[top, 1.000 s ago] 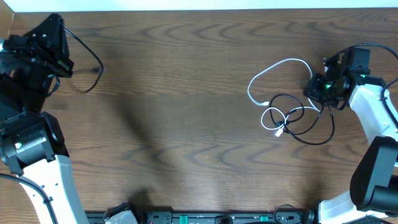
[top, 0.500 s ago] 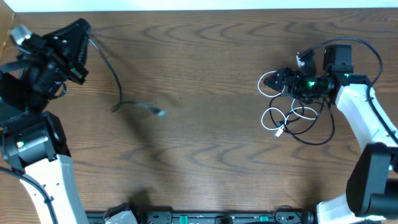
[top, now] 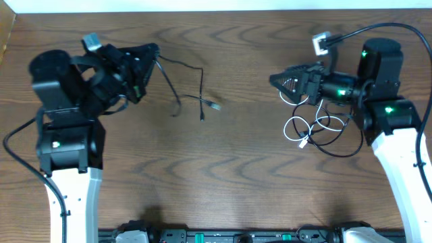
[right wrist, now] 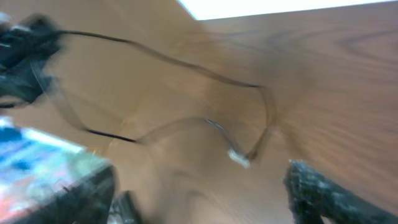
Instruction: Untangle cables
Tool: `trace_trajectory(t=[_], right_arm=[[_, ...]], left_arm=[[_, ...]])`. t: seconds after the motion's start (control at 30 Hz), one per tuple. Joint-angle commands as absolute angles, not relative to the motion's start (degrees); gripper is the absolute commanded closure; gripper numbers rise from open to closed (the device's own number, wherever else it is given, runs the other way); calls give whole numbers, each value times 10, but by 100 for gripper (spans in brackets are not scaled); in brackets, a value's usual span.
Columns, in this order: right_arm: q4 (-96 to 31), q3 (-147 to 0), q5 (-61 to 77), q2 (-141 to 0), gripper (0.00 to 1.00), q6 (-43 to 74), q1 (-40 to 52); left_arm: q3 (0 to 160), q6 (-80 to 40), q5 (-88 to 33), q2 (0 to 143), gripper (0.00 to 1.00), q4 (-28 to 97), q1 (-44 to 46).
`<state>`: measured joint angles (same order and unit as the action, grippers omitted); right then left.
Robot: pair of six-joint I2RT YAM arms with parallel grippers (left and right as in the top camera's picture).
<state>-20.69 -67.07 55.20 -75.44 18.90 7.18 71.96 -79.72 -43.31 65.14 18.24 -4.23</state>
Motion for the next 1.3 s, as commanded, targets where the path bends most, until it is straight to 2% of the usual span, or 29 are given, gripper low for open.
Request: trace_trajectory(t=[0.0, 0.23, 0.5, 0.77, 0.87, 1.03, 1.27], right_arm=[[-185, -677, 580, -752, 23, 216, 130], [-162, -677, 491, -753, 27, 216, 225], [-109, -677, 490, -753, 29, 219, 275], [-107, -677, 490, -753, 45, 219, 295], [-107, -677, 490, -753, 59, 226, 299], [-109, -677, 490, -753, 65, 227, 305], [-112, -677, 490, -753, 82, 227, 305]], left_arm=[[727, -763, -333, 647, 92, 184, 8], [727, -761, -305, 647, 92, 199, 76], [727, -761, -274, 648, 92, 242, 133], [727, -762, -274, 648, 93, 244, 178], [727, -764, -274, 648, 92, 244, 193], [727, -766, -274, 649, 92, 244, 205], [727, -768, -274, 649, 92, 244, 217]])
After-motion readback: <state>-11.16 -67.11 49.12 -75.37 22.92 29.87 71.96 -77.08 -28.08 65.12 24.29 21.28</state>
